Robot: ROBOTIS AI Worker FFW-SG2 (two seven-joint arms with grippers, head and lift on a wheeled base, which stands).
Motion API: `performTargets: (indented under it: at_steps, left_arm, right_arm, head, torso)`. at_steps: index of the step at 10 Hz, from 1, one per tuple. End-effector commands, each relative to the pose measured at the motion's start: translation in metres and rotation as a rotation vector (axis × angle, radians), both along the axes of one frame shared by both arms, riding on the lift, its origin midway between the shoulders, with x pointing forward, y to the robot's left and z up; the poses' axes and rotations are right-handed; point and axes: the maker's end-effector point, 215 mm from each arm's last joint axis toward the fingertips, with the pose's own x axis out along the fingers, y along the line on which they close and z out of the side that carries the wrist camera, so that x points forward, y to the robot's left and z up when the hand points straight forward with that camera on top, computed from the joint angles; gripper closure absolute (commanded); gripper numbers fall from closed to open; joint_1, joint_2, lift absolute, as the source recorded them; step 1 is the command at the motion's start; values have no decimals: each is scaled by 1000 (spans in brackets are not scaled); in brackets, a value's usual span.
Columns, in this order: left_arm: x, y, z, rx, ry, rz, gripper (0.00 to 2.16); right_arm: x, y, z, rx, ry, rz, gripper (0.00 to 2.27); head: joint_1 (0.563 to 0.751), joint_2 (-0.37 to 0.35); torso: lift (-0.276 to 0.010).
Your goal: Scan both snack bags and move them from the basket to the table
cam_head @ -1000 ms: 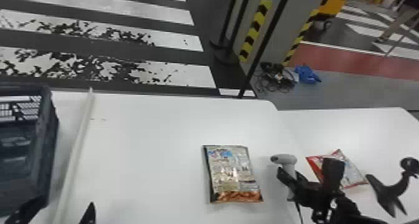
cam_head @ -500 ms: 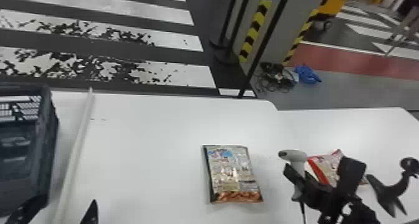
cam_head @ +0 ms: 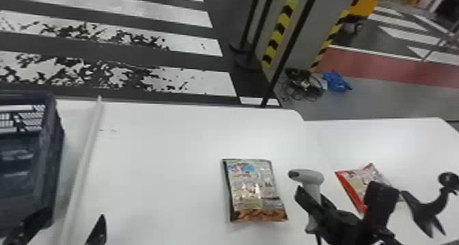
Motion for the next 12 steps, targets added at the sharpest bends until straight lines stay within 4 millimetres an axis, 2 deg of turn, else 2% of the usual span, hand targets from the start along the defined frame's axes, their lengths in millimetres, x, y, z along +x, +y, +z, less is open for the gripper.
performTargets:
  at_steps: [1, 3, 6, 9, 12]
  left_arm:
    - [1, -1, 1, -6, -1, -2, 80]
    - [2, -1, 7, -6, -14, -6, 80]
    - [-1, -1, 16, -5, -28, 0, 80]
    - [-4, -4, 23, 2, -39, -2, 80]
    - [-9, -2, 22, 15, -36, 5, 80]
  right_arm:
    - [0, 17, -2, 1, 4, 30, 2246]
    - [6, 39, -12, -28, 12, 70, 2246]
    - [7, 51, -33, -27, 32, 84, 2246]
    - [11, 47, -52, -36, 30, 77, 2243]
    - [16, 43, -67, -28, 30, 64, 2246]
  head:
    - [695, -350]
    - [695, -343]
    - [695, -308]
    - [695, -301]
    - [695, -309]
  torso:
    - [-98]
    - [-98]
    - [-98]
    - [-98]
    - [-98]
